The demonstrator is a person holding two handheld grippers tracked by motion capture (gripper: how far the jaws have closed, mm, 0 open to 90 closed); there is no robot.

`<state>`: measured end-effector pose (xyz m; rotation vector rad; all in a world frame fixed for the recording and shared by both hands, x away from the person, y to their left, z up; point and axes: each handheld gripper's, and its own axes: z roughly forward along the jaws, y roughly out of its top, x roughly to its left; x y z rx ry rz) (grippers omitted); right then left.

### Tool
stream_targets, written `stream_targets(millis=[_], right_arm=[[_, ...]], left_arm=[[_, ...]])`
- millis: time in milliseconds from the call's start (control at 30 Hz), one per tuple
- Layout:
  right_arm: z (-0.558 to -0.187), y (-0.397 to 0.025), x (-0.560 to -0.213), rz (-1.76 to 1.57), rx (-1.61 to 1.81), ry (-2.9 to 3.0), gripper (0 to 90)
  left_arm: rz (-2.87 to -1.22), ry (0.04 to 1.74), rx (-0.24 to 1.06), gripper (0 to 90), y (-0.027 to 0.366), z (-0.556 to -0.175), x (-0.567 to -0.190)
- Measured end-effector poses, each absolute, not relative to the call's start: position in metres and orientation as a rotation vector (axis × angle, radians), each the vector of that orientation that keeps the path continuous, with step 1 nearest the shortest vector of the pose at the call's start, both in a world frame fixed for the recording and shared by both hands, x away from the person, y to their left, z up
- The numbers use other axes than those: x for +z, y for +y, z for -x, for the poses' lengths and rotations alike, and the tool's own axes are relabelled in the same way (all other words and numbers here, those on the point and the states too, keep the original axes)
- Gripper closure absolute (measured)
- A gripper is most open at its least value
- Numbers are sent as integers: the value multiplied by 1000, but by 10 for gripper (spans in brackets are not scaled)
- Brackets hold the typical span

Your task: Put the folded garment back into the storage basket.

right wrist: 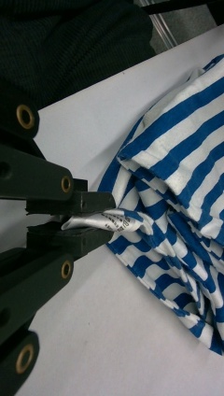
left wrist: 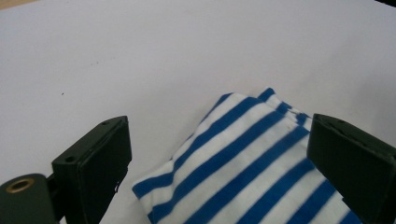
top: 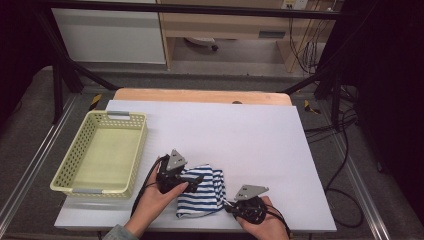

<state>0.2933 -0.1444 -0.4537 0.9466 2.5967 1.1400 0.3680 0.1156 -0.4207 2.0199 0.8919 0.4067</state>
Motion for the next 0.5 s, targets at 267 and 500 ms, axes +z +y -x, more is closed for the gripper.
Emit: stream_targets(millis=[267, 500], right_arm=[[-294, -144, -453, -932, 1131, 2606, 849], [-294, -144, -453, -931, 1133, 2605, 846]], left_arm=[[-2039, 941, 434, 67, 108, -386, -423], [-2036, 969, 461, 67, 108, -395, -418]])
